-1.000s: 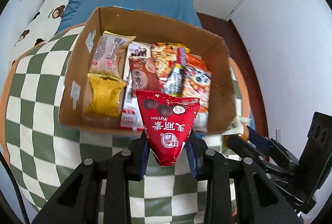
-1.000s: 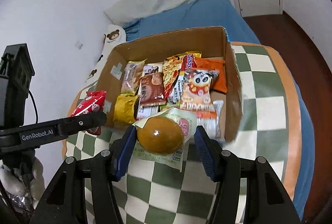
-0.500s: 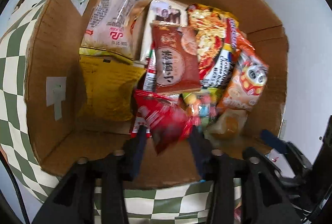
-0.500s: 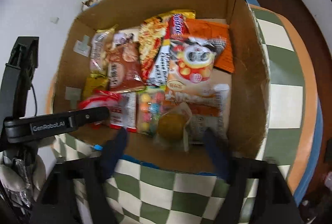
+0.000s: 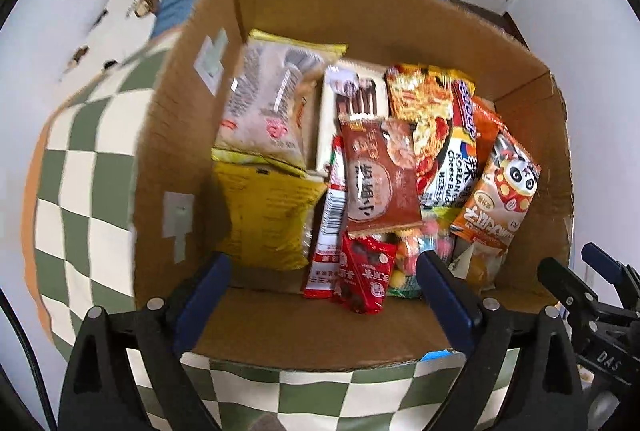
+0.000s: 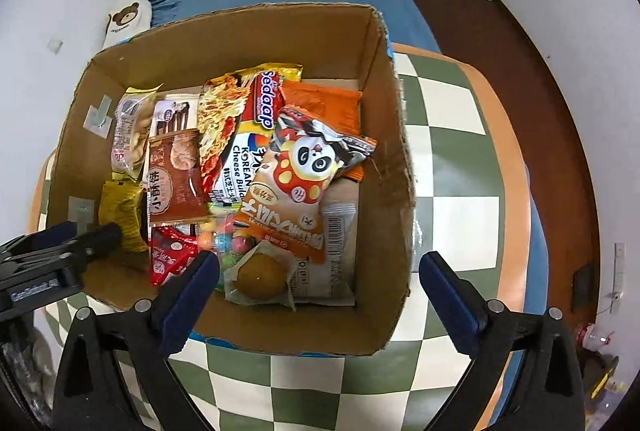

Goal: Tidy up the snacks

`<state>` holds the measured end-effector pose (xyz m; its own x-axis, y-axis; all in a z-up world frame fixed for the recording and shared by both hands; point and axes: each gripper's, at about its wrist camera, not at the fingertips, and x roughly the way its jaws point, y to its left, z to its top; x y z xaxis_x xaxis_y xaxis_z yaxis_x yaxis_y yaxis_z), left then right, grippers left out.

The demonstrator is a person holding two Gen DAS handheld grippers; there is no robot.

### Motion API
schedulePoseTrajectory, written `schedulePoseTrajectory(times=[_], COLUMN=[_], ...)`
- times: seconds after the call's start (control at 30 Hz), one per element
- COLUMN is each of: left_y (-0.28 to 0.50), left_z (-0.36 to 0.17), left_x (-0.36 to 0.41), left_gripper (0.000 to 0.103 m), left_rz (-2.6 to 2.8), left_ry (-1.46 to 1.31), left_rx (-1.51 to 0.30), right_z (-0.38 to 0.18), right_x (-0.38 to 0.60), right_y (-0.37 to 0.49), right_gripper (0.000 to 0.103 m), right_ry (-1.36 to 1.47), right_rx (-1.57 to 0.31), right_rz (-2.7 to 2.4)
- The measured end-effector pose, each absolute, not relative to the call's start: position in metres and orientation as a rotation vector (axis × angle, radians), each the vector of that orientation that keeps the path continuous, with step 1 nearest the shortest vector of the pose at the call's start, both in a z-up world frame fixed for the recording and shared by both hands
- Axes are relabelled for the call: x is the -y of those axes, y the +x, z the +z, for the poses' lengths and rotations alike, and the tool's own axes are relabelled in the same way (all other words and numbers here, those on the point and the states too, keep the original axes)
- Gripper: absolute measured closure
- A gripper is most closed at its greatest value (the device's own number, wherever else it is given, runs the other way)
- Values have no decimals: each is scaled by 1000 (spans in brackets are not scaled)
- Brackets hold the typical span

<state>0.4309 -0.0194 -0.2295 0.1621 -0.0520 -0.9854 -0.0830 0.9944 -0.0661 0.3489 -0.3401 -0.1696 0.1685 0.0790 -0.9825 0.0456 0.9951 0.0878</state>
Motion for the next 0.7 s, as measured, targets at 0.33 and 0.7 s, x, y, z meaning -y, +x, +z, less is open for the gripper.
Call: schedulePoseTrajectory(times=[0.33, 0.7], left_y=[411, 341], left_z=[-185, -115], left_x=[20, 22], left_gripper=[7, 7], left_rz=[44, 44], left_ry=[-86, -92], left_rx=[-1269, -1080], right_z=[-145, -68], right_x=[339, 334], right_y=[327, 263], right_gripper=[1, 1], right_ry=[103, 98], right_rx=[-1320, -1142], right_rz=[6, 24])
